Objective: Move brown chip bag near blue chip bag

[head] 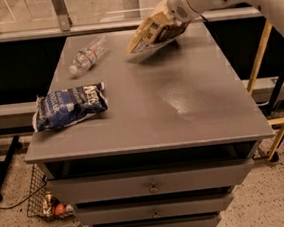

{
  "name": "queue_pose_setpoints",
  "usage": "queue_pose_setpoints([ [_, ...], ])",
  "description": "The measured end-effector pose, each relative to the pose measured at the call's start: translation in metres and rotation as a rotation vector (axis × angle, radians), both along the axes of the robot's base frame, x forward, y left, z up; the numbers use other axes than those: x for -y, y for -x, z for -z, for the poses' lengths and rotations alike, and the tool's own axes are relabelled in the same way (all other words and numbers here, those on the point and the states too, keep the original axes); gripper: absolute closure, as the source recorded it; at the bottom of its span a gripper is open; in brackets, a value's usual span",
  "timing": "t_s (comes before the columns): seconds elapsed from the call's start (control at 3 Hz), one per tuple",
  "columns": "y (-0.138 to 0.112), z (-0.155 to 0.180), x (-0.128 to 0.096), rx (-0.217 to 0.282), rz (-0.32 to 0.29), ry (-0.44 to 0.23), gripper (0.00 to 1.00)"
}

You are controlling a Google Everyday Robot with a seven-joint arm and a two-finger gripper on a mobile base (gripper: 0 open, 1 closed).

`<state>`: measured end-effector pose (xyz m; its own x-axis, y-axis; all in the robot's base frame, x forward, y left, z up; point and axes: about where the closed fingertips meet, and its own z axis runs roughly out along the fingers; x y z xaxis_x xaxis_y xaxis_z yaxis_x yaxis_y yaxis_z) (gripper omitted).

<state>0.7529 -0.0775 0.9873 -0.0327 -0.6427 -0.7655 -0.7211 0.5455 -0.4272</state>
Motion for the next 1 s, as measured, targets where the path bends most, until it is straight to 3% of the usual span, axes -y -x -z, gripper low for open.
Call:
queue_pose_setpoints([
  [0.33,0.041,-0.032,0.0,0.036,-0.06,-0.02,1.0],
  [0.67,0.09,-0.047,-0.023,0.012,-0.172,-0.058,1.0],
  [1.0,0.143,-0.043,-0.056,-0.089,-0.302,-0.098,1.0],
])
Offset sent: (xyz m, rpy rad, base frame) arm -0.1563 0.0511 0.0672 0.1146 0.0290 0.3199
